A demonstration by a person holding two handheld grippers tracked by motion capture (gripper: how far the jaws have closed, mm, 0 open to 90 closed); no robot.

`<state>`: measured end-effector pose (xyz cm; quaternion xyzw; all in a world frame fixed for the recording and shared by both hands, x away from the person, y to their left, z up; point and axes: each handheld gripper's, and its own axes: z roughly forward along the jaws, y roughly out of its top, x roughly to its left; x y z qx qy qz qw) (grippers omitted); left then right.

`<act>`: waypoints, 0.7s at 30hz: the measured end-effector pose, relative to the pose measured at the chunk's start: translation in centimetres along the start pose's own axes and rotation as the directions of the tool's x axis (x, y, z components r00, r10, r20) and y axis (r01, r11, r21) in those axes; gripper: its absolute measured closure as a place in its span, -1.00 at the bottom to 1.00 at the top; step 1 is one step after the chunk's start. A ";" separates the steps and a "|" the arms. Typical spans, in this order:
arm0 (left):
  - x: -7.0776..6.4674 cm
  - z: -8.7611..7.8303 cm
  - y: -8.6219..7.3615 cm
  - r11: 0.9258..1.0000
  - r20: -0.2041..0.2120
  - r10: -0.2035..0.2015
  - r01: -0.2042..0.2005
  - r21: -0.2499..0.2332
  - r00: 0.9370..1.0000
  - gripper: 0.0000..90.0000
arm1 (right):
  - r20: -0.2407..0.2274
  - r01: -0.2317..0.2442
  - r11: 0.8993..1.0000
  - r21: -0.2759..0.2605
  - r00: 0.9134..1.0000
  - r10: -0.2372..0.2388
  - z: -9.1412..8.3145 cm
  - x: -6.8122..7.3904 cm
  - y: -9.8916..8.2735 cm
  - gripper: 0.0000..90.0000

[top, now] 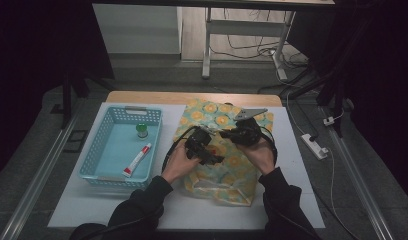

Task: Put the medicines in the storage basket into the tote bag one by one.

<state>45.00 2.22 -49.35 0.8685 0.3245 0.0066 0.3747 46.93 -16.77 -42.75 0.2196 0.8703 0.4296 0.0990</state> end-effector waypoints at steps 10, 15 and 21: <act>-1.0 -3.1 -0.7 0.998 0.066 0.015 -0.011 -0.057 0.998 -0.99 | -0.001 0.000 1.000 -0.006 1.000 0.000 -0.2 0.0 0.0 1.00; -0.9 -4.6 -1.5 0.997 0.052 0.022 -0.018 -0.069 0.998 -0.99 | -0.002 0.003 1.000 -0.003 1.000 -0.003 0.0 0.0 0.0 1.00; -0.3 -5.9 -2.2 0.997 0.063 0.012 -0.007 -0.075 0.998 -0.99 | -0.006 0.002 1.000 0.000 1.000 -0.002 0.1 0.1 -0.1 1.00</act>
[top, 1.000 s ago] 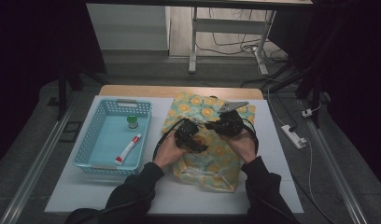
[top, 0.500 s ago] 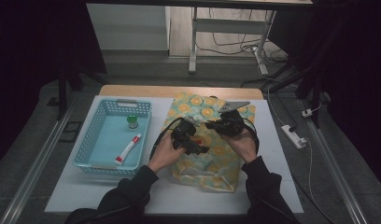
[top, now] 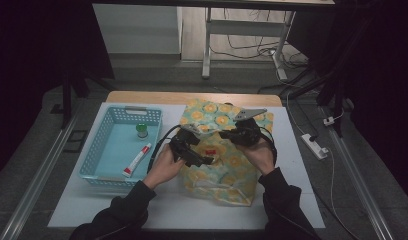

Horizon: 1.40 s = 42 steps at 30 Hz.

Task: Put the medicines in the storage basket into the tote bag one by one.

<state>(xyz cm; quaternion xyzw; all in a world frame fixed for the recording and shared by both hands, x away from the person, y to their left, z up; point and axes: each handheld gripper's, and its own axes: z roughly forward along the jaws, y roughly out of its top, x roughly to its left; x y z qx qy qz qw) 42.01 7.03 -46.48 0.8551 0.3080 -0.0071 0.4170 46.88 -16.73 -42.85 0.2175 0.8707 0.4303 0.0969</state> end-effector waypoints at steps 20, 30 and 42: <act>1.6 -5.6 -3.1 1.000 -0.087 -0.017 0.016 -0.017 0.996 -1.00 | 0.001 -0.003 1.000 -0.003 1.000 0.003 -0.1 0.0 0.0 1.00; 2.6 -8.2 -4.9 0.998 -0.161 -0.060 0.054 -0.043 0.985 -0.99 | 0.003 -0.002 1.000 -0.002 1.000 0.002 -0.1 0.0 0.0 1.00; 4.4 -11.3 -7.8 0.991 -0.256 -0.135 0.126 -0.050 0.957 -1.00 | 0.001 0.008 1.000 0.002 1.000 -0.008 0.0 0.3 0.1 1.00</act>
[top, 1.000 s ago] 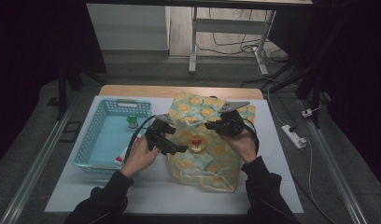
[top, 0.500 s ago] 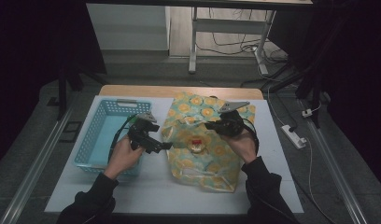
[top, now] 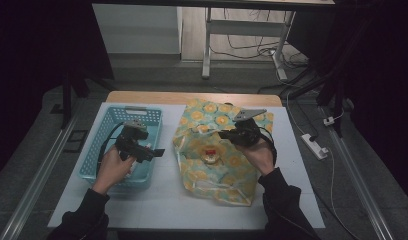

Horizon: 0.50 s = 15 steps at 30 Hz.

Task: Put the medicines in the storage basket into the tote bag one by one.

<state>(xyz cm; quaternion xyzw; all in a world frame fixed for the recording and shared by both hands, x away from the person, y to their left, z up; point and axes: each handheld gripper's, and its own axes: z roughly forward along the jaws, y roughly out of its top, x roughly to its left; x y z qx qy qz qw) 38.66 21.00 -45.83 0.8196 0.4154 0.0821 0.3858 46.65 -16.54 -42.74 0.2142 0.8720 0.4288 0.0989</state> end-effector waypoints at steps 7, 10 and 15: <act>1.6 -0.5 -1.3 0.998 -0.055 -0.049 0.051 0.032 0.997 -0.99 | -0.005 0.001 1.000 0.002 1.000 -0.001 0.1 0.1 0.0 1.00; 2.1 -0.5 -1.9 0.997 -0.094 -0.044 0.050 0.054 0.995 -1.00 | -0.006 0.002 1.000 0.003 1.000 -0.002 0.1 0.1 0.0 1.00; 3.1 -0.1 -2.5 0.994 -0.129 -0.054 0.066 0.090 0.990 -1.00 | -0.008 0.002 1.000 0.005 1.000 -0.002 0.2 0.1 0.0 1.00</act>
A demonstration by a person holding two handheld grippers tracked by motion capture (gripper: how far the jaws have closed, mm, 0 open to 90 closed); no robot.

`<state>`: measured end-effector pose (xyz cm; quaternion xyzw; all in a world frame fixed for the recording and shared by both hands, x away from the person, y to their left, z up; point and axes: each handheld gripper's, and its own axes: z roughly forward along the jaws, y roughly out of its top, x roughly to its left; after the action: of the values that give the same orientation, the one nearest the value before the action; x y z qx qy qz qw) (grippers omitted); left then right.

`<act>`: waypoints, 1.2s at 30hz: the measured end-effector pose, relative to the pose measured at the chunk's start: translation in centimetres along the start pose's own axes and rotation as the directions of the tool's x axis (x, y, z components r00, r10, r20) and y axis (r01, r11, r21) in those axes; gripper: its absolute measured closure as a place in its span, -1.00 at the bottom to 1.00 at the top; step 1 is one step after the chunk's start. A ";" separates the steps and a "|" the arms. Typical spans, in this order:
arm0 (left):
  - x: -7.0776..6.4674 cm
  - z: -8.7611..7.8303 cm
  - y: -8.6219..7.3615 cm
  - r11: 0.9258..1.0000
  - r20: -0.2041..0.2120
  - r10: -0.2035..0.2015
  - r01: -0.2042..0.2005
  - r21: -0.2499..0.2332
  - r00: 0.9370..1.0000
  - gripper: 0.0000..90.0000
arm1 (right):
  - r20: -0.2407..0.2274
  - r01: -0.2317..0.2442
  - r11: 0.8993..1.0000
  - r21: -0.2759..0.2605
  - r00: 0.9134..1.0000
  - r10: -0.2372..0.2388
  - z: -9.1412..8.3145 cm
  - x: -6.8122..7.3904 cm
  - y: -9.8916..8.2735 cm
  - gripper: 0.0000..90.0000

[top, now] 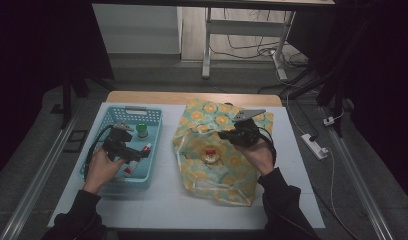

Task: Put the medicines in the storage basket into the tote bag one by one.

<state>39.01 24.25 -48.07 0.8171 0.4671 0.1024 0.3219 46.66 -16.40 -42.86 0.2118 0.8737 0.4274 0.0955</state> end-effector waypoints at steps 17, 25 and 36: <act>0.6 3.0 0.0 0.975 -0.046 0.000 0.010 0.223 0.999 -1.00 | -0.004 0.007 1.000 0.000 1.000 -0.007 -0.1 0.1 0.1 1.00; 0.1 3.9 0.0 0.952 -0.096 0.038 -0.007 0.306 0.995 -0.76 | -0.008 0.010 1.000 -0.001 1.000 -0.010 -0.1 0.2 0.1 1.00; 0.0 4.0 0.0 0.946 -0.060 0.032 -0.011 0.325 0.998 0.12 | -0.006 0.010 1.000 0.001 1.000 -0.010 -0.1 0.1 0.0 1.00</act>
<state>40.92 22.53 -51.18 0.8603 0.4788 0.0537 0.1667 46.58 -16.40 -42.77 0.2061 0.8753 0.4269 0.0949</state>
